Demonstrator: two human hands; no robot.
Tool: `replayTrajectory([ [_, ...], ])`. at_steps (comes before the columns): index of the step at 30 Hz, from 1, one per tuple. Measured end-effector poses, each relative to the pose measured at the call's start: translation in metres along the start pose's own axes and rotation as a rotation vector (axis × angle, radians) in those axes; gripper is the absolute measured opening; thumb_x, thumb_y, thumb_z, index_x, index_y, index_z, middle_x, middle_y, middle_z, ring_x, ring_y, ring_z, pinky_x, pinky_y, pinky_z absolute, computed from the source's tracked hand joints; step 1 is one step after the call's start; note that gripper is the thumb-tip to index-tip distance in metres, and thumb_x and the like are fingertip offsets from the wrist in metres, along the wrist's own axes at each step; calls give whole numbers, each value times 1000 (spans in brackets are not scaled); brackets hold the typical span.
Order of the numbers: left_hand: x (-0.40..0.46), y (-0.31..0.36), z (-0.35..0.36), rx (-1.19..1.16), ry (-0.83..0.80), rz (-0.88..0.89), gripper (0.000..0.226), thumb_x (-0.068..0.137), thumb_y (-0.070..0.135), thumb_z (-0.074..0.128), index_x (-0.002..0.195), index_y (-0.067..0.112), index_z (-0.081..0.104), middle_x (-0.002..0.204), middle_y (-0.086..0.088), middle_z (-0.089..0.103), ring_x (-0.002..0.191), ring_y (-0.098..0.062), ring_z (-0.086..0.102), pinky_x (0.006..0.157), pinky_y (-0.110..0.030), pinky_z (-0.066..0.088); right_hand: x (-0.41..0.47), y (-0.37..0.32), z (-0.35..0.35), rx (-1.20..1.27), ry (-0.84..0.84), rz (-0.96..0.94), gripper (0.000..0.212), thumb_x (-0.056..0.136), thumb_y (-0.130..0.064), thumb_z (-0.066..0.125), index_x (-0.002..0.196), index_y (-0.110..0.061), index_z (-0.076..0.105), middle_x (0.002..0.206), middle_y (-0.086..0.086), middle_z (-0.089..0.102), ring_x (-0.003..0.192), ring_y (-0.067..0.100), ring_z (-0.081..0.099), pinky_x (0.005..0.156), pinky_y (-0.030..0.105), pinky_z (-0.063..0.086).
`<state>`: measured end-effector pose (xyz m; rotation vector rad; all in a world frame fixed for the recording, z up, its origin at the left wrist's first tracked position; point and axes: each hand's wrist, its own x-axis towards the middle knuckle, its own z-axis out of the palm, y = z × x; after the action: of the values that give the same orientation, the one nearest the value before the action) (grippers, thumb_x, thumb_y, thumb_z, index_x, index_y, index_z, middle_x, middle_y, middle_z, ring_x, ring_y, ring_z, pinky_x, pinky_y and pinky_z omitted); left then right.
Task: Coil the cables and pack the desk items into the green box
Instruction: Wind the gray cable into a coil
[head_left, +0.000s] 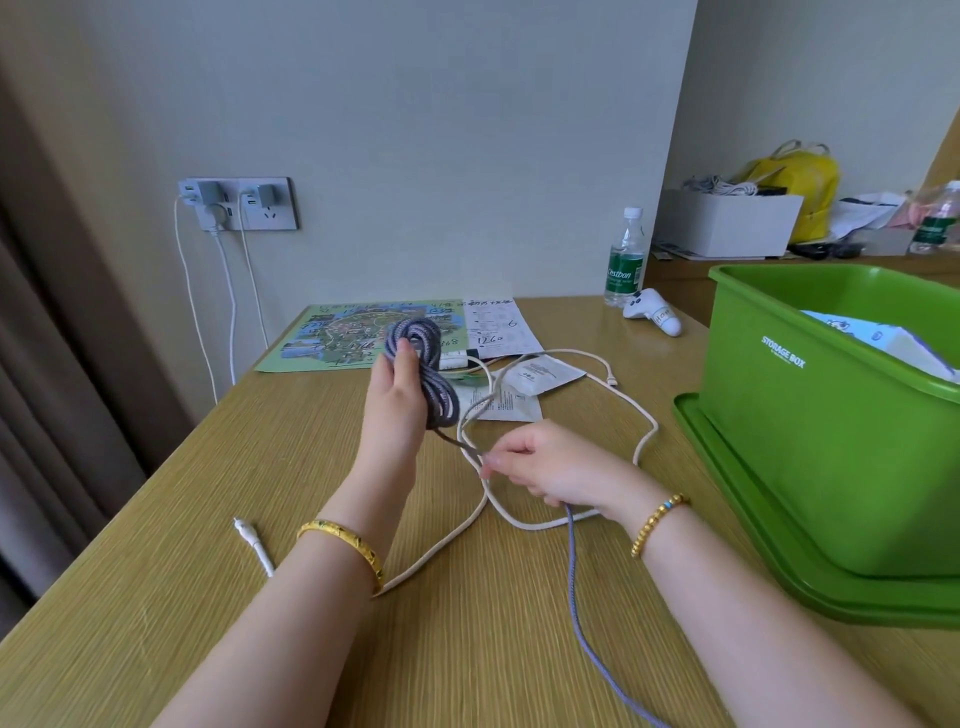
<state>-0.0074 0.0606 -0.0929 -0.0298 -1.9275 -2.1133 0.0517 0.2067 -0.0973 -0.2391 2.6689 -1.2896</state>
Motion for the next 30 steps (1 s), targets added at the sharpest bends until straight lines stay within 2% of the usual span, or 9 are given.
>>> replayTrajectory([
  [2,5,-1,-7,81,56,61,29,97,42,34,79,22,45,83,3,50,81,-14,48,70,-28,39,-2,0,-6,-20,-2,28,22,94,-27,50,77,-22,64,55,-8,40,46,8,35,43,20,34],
  [5,10,-2,-12,173,76,89,33,97,41,34,73,19,40,71,4,42,66,-11,41,61,-26,33,-6,1,-18,37,43,52,18,93,-24,52,82,-15,64,55,-8,40,44,5,35,43,18,35],
  [9,10,-5,-9,388,4,146,32,97,39,36,77,14,39,66,2,44,62,-18,41,57,-34,31,-11,-1,-32,298,117,24,4,91,-13,56,94,-12,58,63,-2,51,43,3,36,38,15,31],
  [12,7,-6,-8,641,-57,218,33,96,41,37,76,14,36,66,-1,46,68,-27,43,54,-35,28,-17,-2,-40,531,89,-82,16,91,1,51,101,-11,54,81,5,69,44,3,39,34,12,27],
  [17,-1,-4,-3,800,-298,281,29,95,42,40,79,18,42,66,0,48,65,-23,46,51,-30,30,-18,-4,-41,599,141,-191,15,92,1,48,100,-10,55,90,6,73,47,2,39,34,11,25],
  [20,-8,0,-3,683,-510,265,27,94,45,41,71,29,43,65,11,48,60,-7,47,52,-16,34,-16,-3,-41,607,214,-211,15,93,0,47,95,-12,56,86,4,73,47,2,38,35,11,24],
  [23,-13,3,-4,636,-779,201,16,83,48,58,89,37,49,80,21,56,71,12,53,61,-6,39,-15,-3,-41,585,247,-220,15,93,-1,47,94,-13,56,82,2,73,48,2,37,36,11,23],
  [25,-16,3,-4,716,-847,223,27,78,46,67,94,36,47,82,21,56,72,10,52,61,-3,38,-14,-4,-39,559,251,-220,16,94,-1,47,93,-14,56,80,2,73,48,1,37,37,12,23],
  [30,-20,7,-4,790,-851,290,25,87,35,59,104,19,51,83,6,57,72,-8,51,64,-13,39,-13,-4,-37,555,273,-230,18,94,-1,46,90,-14,56,77,1,73,46,1,36,37,12,22],
])
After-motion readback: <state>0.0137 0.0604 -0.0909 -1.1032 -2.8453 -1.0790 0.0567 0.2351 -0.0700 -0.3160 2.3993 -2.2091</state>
